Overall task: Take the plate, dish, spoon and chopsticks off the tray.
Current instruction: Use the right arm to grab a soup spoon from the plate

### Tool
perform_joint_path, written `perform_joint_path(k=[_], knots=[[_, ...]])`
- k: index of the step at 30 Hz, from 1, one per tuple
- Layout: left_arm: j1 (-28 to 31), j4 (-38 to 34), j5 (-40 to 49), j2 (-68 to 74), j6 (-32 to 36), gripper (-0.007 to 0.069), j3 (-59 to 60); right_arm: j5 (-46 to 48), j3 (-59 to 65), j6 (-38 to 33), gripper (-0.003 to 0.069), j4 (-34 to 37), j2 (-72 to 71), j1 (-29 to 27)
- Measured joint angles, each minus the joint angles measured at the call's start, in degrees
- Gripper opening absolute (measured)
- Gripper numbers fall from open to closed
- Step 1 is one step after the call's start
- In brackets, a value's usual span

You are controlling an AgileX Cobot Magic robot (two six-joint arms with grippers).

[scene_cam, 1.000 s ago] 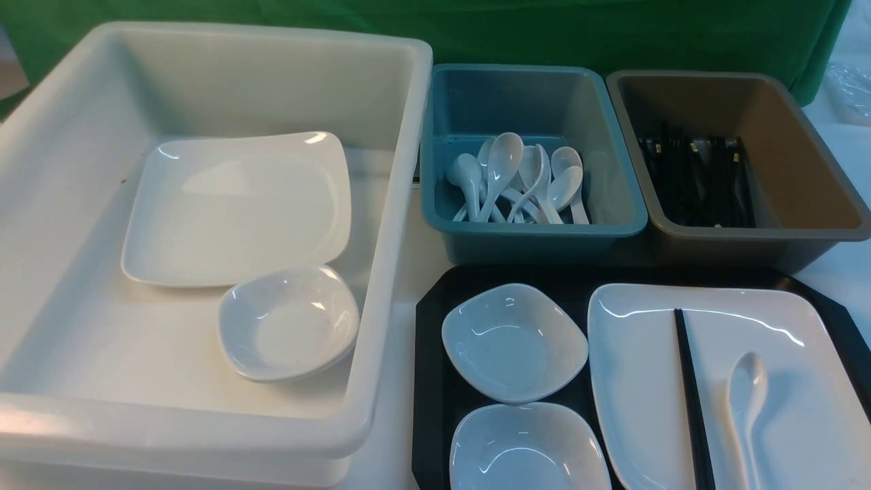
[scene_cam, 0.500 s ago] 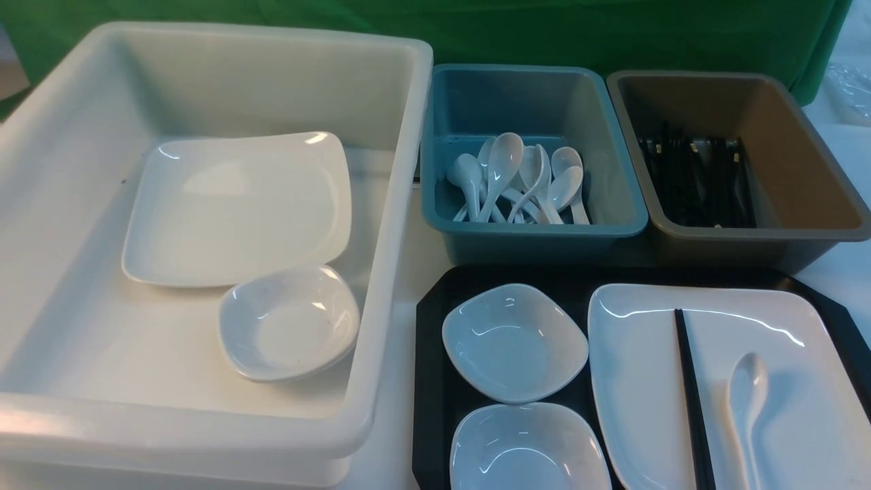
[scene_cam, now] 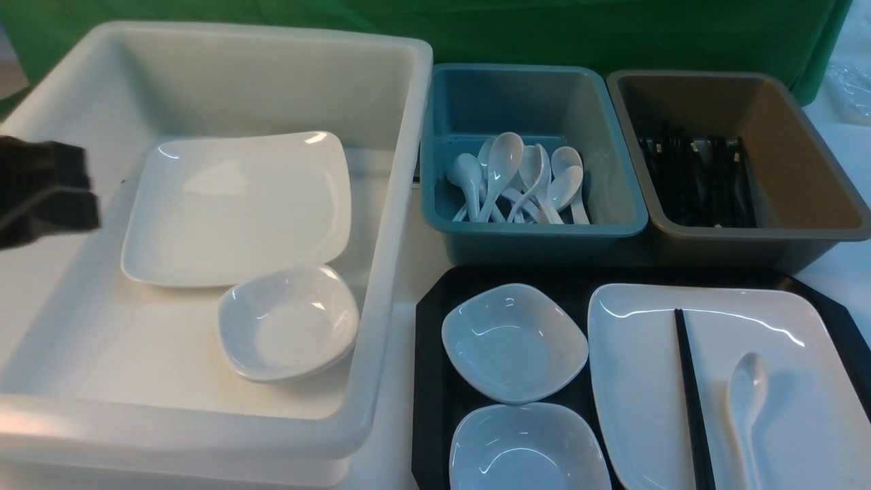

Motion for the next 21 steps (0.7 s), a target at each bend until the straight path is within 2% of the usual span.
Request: perform_joint_path(k=[2,4,5,8,11,12,14,15,17,21], knots=[[-1.0,-7.6,-0.3,4.7,7.5,0.0021,0.0,14.8,-7.5,-3.1,0.0027,-2.2,10.2,1.2],[-3.1,-10.1,-1.3,6.8,11.2,0.0021,-0.3,21.2,-10.5,-5.2,0.0026,-3.7,17.6,1.5],[-6.0,-10.6,-2.6,7.7,12.3,0.0021,-0.9,23.9,-12.1,-6.2,0.0024,-4.1,22.5,1.6],[-11.3,-9.9,-3.9,9.1,12.7,0.0021,-2.2,24.4,-12.8,-7.7,0.0023,-3.5,27.9,1.6],[-25.0,-4.8,-3.9,12.3,10.4,0.0021,-6.0,22.7,-13.1,-9.3,0.0023,0.6,35.5,1.6],[-25.0,-4.4,-3.9,12.5,10.2,0.0021,-6.0,22.7,-13.1,-9.4,0.0023,0.8,35.9,1.6],[-32.2,-0.7,-3.8,14.6,7.4,0.0021,-7.8,21.0,-13.1,-9.8,0.0023,2.4,39.0,1.6],[-37.7,2.8,-3.9,16.8,4.7,0.0021,-9.2,19.2,-13.2,-9.8,0.0023,3.2,41.9,1.6],[-43.7,6.4,-4.2,19.9,2.4,0.0021,-10.8,17.6,-13.2,-9.3,0.0026,3.4,45.9,1.6],[-51.1,9.4,-4.4,25.8,1.2,0.0021,-14.1,14.8,-13.2,-7.7,0.0076,3.6,52.3,1.6]])
